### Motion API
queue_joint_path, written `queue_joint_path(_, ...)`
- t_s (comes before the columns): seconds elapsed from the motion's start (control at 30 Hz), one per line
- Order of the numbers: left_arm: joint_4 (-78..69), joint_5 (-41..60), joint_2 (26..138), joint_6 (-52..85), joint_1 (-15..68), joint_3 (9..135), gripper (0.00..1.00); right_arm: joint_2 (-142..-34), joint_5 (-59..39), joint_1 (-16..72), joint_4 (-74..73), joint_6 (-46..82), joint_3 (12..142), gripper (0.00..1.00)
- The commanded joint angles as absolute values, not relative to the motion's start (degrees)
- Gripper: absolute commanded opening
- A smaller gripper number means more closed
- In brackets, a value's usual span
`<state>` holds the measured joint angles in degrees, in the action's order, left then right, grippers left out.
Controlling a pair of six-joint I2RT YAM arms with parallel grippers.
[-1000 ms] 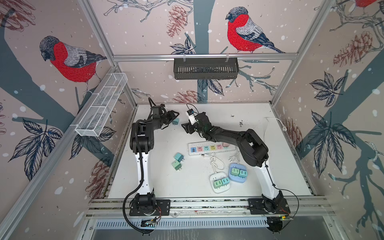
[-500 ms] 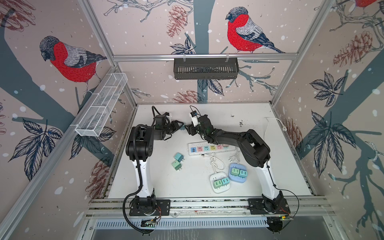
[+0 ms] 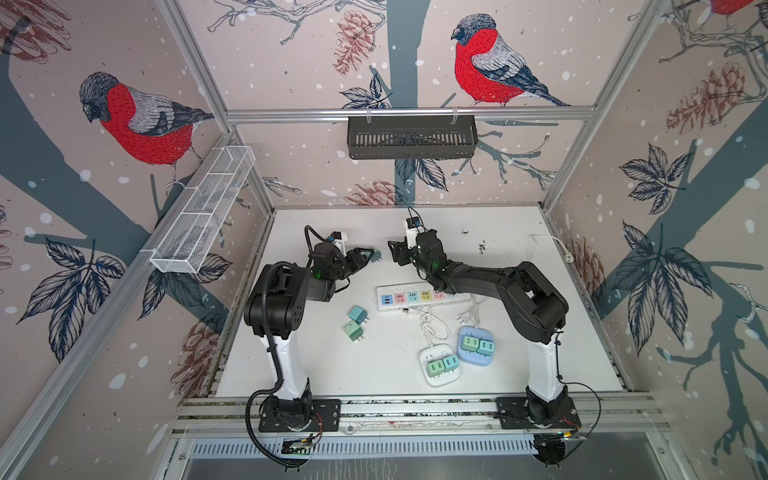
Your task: Insert the plug
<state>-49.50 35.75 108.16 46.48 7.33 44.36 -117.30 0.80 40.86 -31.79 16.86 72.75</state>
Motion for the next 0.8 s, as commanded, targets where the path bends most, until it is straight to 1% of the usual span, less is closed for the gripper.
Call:
queue_joint_path(0.0,-53.3,26.8,99.6,44.6,7.4,38.1,0.56,-118.8,-2.4,41.8,-26.5,10.3,77.1,0.65)
queue_joint_path(0.1,-47.8,18.6,89.4,42.8,7.4,31.7,0.59,-119.9,-2.4,42.3,-20.5,6.3,80.3,0.66)
queue_joint_path(0.17,-44.2,15.1,83.4,41.7,7.4,28.3,0.61,-120.6,-1.7,42.6,-19.5,4.8,80.8,0.66)
queue_joint_path(0.23,-38.7,11.4,77.6,40.7,7.4,25.7,0.66,-122.0,-2.0,42.6,-18.0,3.9,82.3,0.69)
queue_joint_path(0.3,-35.2,8.4,72.4,38.5,7.3,23.5,0.68,-124.3,-2.8,42.6,-14.6,3.2,85.4,0.69)
queue_joint_path(0.4,-34.6,6.2,64.8,33.8,7.4,19.7,0.72,-128.7,-3.5,42.9,-9.3,2.7,91.3,0.69)
queue_joint_path(0.43,-34.1,4.0,62.4,33.6,7.4,18.9,0.74,-130.1,-3.6,43.0,-7.8,2.7,93.1,0.69)
queue_joint_path(0.5,-31.8,0.3,59.0,34.4,7.2,19.0,0.78,-132.5,-4.0,43.3,-5.6,2.5,96.4,0.69)
queue_joint_path(0.63,-30.7,-0.3,54.2,32.7,7.2,18.5,0.76,-137.5,-5.9,43.7,-1.7,1.7,102.8,0.74)
queue_joint_path(0.77,-32.1,-2.3,51.1,33.1,7.2,16.1,0.78,-143.5,-4.9,43.8,6.0,1.8,112.6,0.73)
